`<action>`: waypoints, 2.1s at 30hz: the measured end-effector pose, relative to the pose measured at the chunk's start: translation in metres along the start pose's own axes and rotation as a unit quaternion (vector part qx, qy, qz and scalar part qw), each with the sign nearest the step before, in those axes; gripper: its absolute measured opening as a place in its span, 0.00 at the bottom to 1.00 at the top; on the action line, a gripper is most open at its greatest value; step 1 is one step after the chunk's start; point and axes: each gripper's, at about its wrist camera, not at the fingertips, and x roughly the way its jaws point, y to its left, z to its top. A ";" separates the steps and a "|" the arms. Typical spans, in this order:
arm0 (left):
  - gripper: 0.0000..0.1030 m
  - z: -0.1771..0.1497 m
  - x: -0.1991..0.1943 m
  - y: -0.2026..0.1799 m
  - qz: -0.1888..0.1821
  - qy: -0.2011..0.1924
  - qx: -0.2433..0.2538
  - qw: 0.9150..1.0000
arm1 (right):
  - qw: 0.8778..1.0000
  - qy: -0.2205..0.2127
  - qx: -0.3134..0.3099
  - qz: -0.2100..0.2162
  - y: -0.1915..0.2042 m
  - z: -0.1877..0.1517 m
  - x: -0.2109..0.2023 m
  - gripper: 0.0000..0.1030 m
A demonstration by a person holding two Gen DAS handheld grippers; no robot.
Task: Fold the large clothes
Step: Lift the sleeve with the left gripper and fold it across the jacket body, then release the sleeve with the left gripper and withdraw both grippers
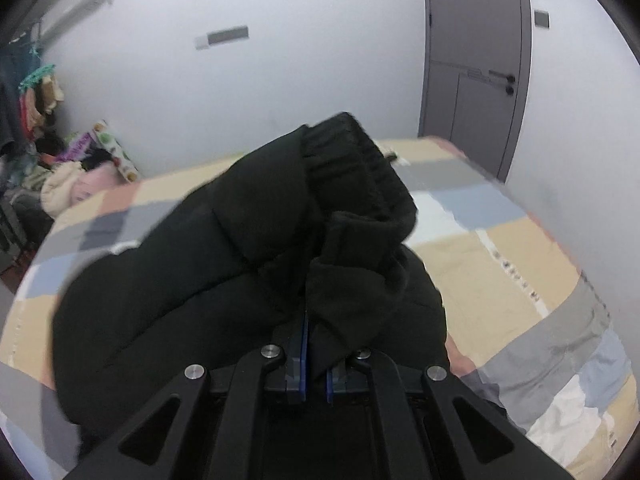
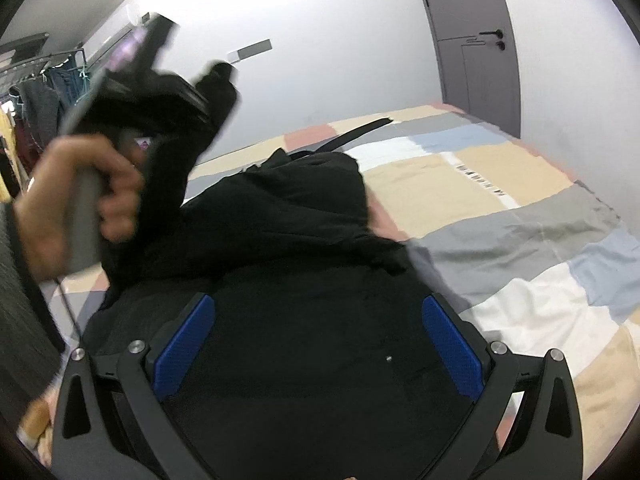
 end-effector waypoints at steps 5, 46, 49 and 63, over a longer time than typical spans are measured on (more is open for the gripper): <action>0.05 -0.025 0.058 -0.017 -0.018 0.030 -0.001 0.999 | 1.000 0.012 0.021 0.001 -0.013 -0.002 0.013 1.00; 0.76 -0.078 -0.111 0.043 0.022 -0.035 -0.035 0.999 | 0.999 -0.029 -0.010 0.017 0.000 0.003 0.006 1.00; 0.76 -0.085 -0.152 0.059 0.025 -0.049 -0.050 0.997 | 0.999 -0.044 -0.021 0.017 0.007 0.004 -0.005 1.00; 0.76 -0.155 -0.293 0.128 0.047 -0.123 -0.084 0.988 | 0.995 -0.051 -0.072 0.035 0.039 -0.002 -0.035 1.00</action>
